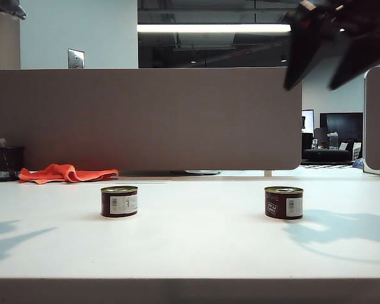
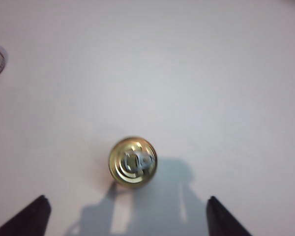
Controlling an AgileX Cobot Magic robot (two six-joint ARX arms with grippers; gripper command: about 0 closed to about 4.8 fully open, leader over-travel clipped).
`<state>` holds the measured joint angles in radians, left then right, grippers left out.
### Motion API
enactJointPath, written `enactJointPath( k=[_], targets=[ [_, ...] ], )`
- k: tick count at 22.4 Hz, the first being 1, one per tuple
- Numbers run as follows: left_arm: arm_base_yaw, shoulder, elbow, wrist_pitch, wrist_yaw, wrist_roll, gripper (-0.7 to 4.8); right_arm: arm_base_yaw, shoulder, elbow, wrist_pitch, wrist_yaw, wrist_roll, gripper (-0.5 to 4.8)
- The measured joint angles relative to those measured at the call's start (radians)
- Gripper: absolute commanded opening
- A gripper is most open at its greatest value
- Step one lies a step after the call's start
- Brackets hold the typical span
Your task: Stack a can of tomatoes on the right onto the can of tomatoes on the left.
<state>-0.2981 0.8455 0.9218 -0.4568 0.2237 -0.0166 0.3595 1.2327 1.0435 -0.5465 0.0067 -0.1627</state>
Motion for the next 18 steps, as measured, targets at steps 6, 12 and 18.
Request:
enactJointPath(
  k=[6,12,18],
  targets=[
    [0.000,0.031,0.000,0.035,0.000,-0.026,3.62,-0.002,0.239,0.142,-0.014,0.002,0.140,4.79],
    [0.000,0.036,0.000,0.045,0.016,-0.049,4.04,-0.002,0.408,0.220,-0.093,0.047,0.216,4.79],
    [0.000,0.036,0.000,0.045,0.020,-0.052,4.04,-0.002,0.490,0.223,-0.096,0.037,0.262,4.79]
  ],
)
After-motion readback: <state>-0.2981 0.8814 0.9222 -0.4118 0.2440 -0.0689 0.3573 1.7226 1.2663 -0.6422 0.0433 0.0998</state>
